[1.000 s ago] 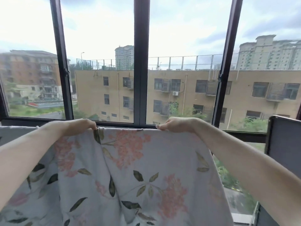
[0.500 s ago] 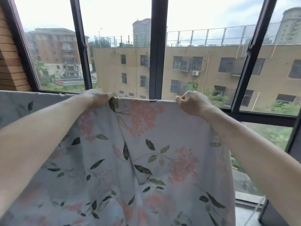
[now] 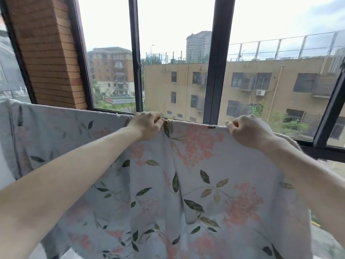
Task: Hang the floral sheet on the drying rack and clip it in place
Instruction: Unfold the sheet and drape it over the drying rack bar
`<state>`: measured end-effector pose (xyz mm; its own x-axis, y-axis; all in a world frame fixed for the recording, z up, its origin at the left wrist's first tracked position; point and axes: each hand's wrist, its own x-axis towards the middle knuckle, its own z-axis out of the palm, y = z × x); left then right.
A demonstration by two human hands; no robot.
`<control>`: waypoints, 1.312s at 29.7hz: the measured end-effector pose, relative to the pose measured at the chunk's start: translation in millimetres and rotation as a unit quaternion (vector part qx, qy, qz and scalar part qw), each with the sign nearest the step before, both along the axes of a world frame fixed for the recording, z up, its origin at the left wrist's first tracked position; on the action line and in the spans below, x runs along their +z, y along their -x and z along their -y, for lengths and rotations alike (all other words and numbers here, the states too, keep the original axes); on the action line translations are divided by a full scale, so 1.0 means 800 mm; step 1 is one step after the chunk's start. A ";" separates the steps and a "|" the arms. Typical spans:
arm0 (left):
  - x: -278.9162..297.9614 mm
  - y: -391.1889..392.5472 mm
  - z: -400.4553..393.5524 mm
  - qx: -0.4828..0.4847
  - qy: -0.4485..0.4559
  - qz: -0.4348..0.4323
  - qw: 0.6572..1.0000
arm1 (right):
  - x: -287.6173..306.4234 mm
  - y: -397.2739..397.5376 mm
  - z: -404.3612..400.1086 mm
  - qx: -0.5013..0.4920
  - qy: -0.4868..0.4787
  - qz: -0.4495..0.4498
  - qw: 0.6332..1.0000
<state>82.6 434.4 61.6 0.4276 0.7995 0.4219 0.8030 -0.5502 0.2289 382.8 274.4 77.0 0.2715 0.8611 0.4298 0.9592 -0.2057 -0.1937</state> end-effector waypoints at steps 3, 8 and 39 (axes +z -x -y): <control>0.006 0.002 0.005 -0.001 0.005 -0.013 1.000 | 0.004 0.042 -0.012 0.051 0.003 -0.014 0.999; 0.004 0.021 0.006 -0.017 0.006 -0.009 1.000 | 0.000 0.092 -0.037 0.103 -0.024 -0.028 0.994; -0.071 0.675 -0.048 0.236 0.029 0.104 0.966 | -0.090 0.625 -0.234 0.370 -0.026 -0.107 0.922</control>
<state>-457.2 472.7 4.4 -0.0801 0.9096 0.4076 0.8948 -0.1146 0.4314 -117.4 461.4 4.8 -0.2988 0.8247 0.4803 0.7719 0.5047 -0.3865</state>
